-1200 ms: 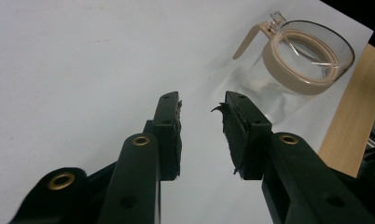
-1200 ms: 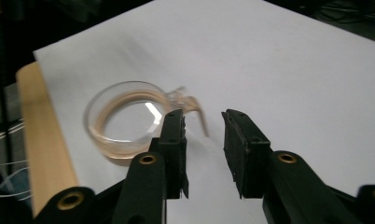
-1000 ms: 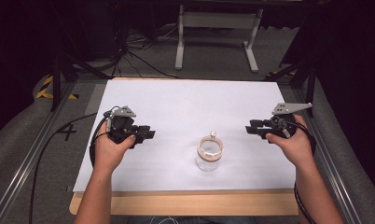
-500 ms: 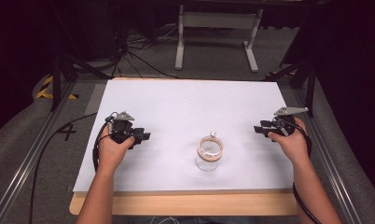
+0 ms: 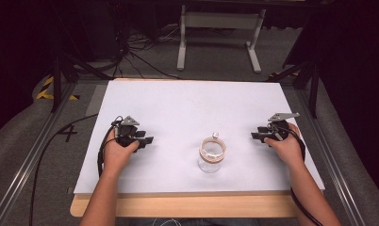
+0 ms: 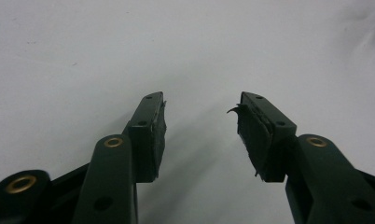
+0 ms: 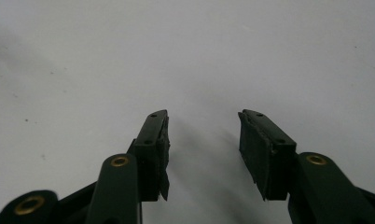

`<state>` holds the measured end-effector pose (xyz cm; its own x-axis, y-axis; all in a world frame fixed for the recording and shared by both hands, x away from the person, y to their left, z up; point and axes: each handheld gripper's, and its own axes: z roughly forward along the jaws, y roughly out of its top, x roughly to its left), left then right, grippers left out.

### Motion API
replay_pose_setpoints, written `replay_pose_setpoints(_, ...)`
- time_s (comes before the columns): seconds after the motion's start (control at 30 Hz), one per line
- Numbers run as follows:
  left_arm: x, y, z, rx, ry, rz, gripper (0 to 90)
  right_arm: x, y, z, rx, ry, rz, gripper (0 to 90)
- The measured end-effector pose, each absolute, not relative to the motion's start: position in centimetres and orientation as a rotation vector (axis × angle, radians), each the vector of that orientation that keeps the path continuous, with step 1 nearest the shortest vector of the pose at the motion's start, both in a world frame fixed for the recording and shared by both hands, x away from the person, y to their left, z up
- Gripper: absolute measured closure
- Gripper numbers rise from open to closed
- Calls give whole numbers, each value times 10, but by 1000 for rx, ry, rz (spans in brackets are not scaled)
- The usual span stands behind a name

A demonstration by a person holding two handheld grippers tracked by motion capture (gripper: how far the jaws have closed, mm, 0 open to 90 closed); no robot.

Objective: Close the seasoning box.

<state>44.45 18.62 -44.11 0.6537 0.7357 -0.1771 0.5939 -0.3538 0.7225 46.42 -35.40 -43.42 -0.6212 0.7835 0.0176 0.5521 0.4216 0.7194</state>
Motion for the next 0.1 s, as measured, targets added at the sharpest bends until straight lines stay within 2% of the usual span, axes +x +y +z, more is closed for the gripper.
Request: replay_pose_setpoints(0.1,444,187,-439,2048,1045,243,487,463,-352,-432,1154,2356,1031,525)
